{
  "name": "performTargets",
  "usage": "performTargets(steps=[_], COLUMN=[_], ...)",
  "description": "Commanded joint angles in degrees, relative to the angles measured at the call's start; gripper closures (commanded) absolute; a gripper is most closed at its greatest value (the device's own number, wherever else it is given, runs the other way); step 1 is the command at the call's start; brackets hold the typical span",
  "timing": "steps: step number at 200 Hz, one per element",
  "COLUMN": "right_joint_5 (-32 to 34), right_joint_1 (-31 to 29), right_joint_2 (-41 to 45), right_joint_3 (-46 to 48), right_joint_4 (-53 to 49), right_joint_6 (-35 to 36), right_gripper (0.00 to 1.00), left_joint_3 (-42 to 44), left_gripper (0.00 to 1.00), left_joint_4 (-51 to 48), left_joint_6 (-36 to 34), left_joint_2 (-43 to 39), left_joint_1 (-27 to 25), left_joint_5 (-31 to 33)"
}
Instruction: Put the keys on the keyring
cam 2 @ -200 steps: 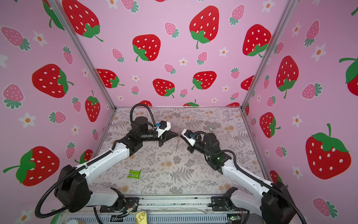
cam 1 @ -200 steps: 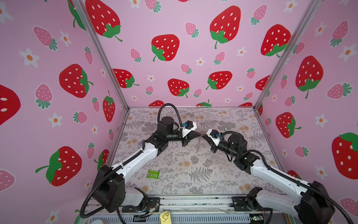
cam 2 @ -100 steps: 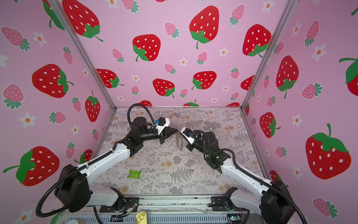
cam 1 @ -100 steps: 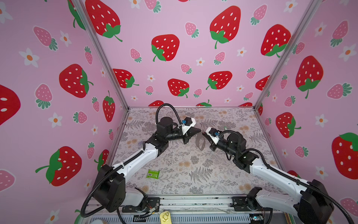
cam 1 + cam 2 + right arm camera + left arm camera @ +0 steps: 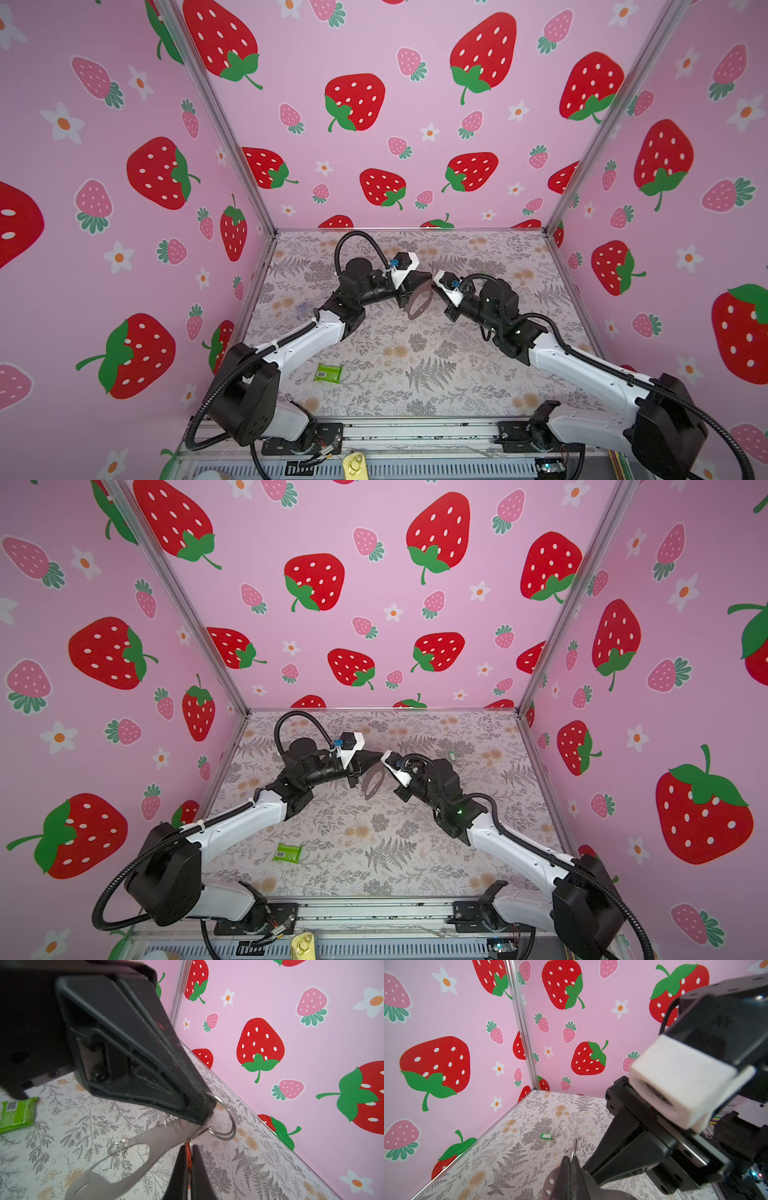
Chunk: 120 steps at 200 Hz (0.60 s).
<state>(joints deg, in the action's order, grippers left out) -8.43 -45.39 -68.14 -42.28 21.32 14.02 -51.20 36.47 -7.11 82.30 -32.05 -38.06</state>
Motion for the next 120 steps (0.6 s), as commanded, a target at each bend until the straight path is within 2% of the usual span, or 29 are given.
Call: performTargets(steps=[1, 29, 79, 120], right_joint_5=[-1.11, 1.11, 7.15, 8.11], right_joint_1=[-0.68, -0.7, -0.74, -0.74], right_joint_2=[-0.19, 0.75, 4.7, 6.81], right_joint_3=[-2.19, -2.11, -1.23, -1.61], right_joint_4=[-1.02, -1.99, -3.65, -2.82], right_joint_6=[0.49, 0.89, 1.58, 2.79], right_gripper=[1.0, 1.0, 1.0, 1.0], left_joint_3=[0.24, 0.57, 0.02, -0.24], left_gripper=[1.0, 1.0, 1.0, 1.0], left_joint_4=[7.67, 7.26, -0.87, -4.72], left_joint_6=[1.93, 0.84, -5.25, -8.14], left_joint_2=[0.3, -0.01, -2.67, -3.54], left_joint_1=[-0.36, -0.47, -0.46, -0.47], left_joint_5=[1.39, 1.74, 3.18, 2.49])
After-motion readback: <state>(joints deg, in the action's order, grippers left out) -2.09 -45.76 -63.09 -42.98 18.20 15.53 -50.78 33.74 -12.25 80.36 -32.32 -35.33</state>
